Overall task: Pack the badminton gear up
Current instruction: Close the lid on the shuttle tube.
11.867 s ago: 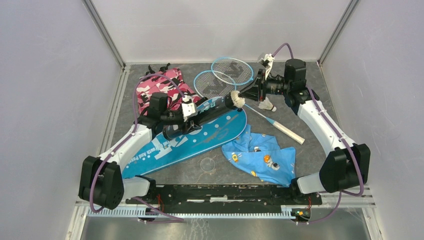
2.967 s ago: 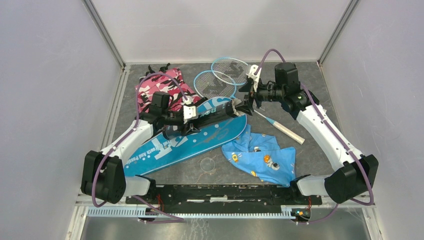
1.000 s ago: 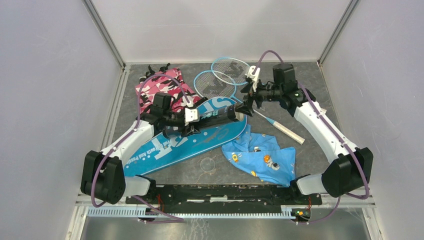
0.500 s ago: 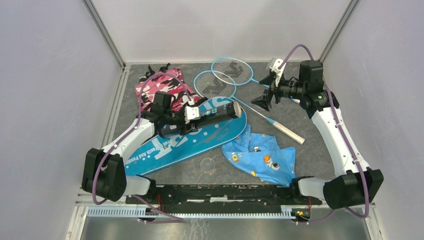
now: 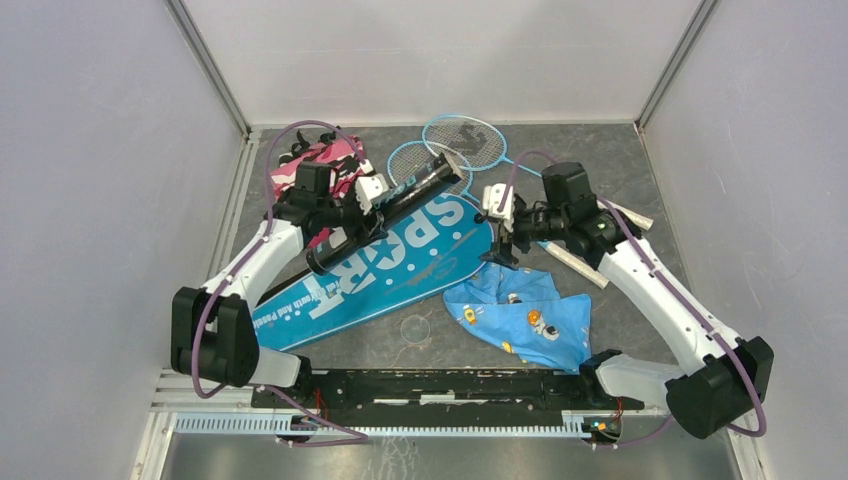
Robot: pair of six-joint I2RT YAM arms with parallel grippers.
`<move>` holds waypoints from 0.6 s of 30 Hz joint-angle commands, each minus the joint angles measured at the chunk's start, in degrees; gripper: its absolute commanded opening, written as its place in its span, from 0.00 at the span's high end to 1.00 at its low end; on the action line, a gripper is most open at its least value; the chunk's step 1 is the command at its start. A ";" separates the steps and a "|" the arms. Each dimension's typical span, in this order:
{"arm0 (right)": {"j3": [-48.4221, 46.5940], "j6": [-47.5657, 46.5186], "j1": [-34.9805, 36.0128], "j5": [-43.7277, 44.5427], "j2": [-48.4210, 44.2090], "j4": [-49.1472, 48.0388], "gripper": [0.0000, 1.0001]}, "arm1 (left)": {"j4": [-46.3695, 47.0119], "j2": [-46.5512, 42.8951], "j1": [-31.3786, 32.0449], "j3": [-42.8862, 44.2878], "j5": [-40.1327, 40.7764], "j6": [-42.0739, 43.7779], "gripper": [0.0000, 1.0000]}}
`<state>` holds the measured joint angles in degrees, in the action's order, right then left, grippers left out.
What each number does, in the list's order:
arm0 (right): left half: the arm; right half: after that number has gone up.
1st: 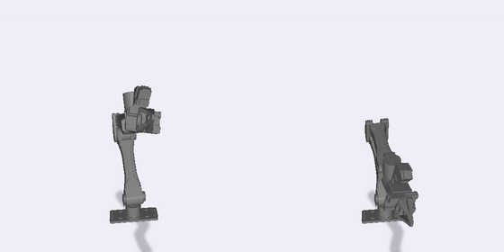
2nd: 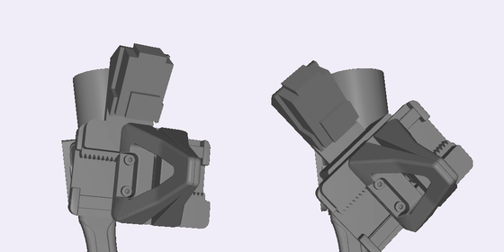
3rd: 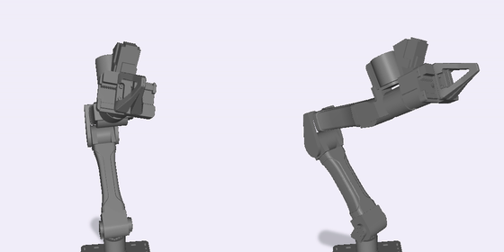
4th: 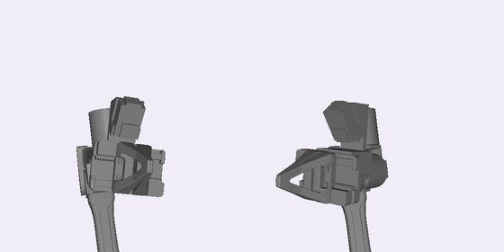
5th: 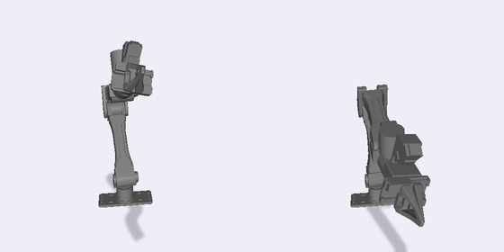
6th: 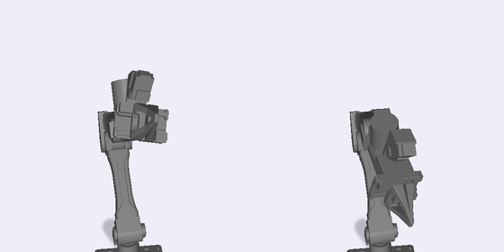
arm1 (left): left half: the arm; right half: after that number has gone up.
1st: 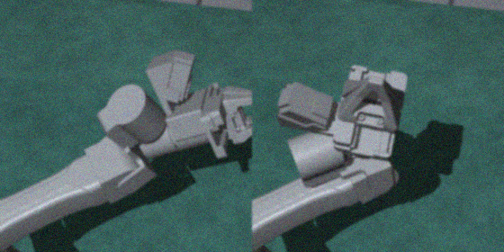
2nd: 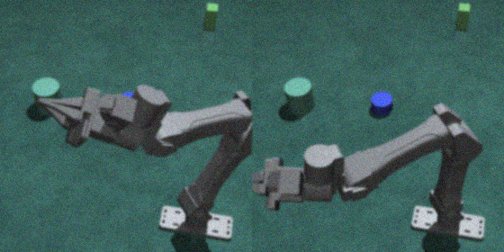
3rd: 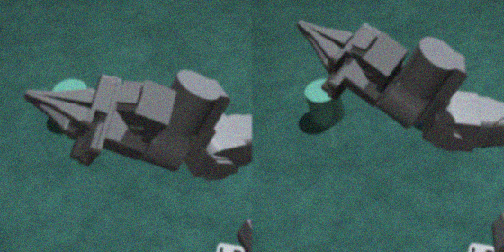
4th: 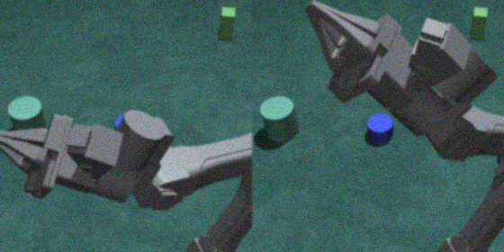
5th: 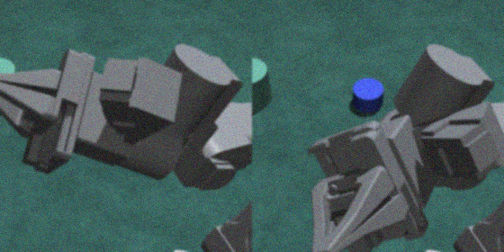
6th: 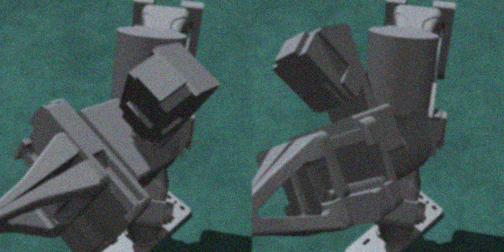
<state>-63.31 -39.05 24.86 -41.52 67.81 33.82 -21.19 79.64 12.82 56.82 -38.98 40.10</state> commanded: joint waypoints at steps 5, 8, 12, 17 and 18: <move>1.99 -7.56 14.25 6.08 4.59 -0.19 0.16 | 1.15 4.18 -3.48 6.18 0.68 -12.83 0.98; 2.63 -8.68 20.79 8.55 8.27 -0.61 0.20 | 2.20 4.48 -4.34 6.68 0.72 -15.29 0.98; 2.54 -9.63 26.31 9.66 13.66 -1.37 0.24 | 3.49 3.34 -4.80 5.59 1.59 -15.88 0.98; 1.69 -10.85 31.14 10.43 19.40 -1.47 0.29 | 4.25 2.22 -4.91 4.71 1.97 -16.09 0.98; 1.57 -11.03 31.88 10.67 20.42 -1.33 0.30 | 4.30 2.07 -4.91 4.71 1.98 -16.18 0.98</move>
<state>-61.01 -47.72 54.35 -32.18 85.62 33.65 -20.49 84.58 8.10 60.38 -36.71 26.48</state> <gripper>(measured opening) 0.715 0.732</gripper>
